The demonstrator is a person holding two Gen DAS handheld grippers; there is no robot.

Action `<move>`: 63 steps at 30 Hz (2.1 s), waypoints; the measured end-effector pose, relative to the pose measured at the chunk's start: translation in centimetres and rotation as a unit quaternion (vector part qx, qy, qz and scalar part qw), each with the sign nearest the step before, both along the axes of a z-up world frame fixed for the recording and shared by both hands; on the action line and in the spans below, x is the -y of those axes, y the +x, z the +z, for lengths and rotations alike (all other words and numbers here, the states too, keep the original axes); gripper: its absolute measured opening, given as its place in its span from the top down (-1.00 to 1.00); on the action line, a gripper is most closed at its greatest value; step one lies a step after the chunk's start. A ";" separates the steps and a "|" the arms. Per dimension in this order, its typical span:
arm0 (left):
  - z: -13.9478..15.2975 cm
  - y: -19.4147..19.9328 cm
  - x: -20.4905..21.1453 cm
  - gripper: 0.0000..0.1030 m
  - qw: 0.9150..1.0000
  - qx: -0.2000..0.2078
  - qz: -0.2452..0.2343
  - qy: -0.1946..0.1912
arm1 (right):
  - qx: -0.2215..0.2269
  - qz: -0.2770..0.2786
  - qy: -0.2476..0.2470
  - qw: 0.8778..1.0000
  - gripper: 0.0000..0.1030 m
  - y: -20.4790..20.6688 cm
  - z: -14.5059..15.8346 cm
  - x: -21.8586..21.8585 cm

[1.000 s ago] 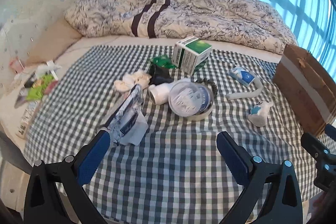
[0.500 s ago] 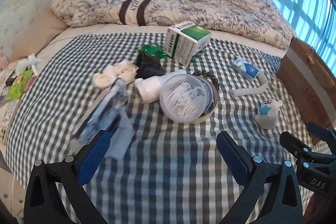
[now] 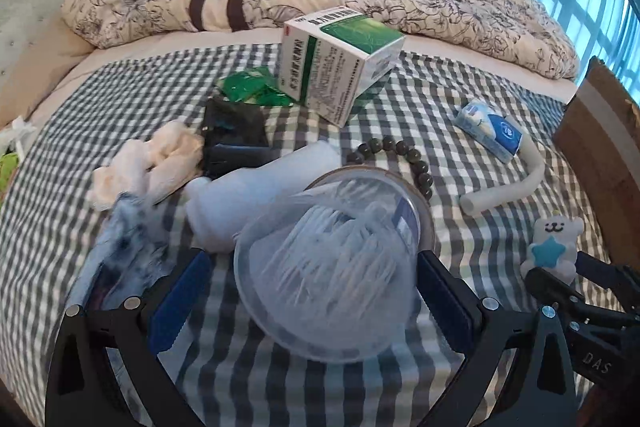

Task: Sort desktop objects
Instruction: 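Grasp the white plush toy with the right tool while the left tool grasps the clear toothpick container, then lift and carry the plush toy and container toward the cardboard box with both tools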

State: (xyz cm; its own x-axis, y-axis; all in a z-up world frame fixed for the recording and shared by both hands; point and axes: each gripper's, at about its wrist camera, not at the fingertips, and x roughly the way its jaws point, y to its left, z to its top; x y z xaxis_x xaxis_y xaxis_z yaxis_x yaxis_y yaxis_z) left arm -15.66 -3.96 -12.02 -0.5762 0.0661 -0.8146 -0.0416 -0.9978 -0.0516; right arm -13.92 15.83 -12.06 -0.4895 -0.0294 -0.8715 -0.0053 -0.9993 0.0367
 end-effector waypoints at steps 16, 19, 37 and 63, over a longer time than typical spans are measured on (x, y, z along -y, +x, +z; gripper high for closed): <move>-0.7 -1.3 -1.2 -0.96 1.000 0.008 -0.013 -0.003 | 0.013 -0.008 -0.020 1.000 -0.06 -1.3 -0.9 -1.3; -0.3 -0.7 -1.2 -0.60 1.000 0.004 -0.022 0.013 | 0.012 -0.010 -0.020 1.000 -0.06 -0.9 -0.7 -1.5; 3.8 2.8 -1.9 -0.29 0.999 -0.022 -0.039 -0.015 | -0.027 -0.014 -0.024 0.999 -0.05 2.1 3.2 -2.5; 7.3 8.1 0.7 -0.29 0.994 0.050 -0.064 0.079 | -0.076 -0.017 -0.041 0.996 -0.05 8.0 8.3 -2.5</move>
State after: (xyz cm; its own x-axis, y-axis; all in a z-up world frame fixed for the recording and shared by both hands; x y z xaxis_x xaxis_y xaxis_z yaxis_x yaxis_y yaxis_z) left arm -7.57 -4.65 -4.74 -0.4709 0.2655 -0.8413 -0.1536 -0.9637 -0.2182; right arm -5.94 18.37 -3.80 -0.6181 -0.0794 -0.7821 -0.0270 -0.9921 0.1221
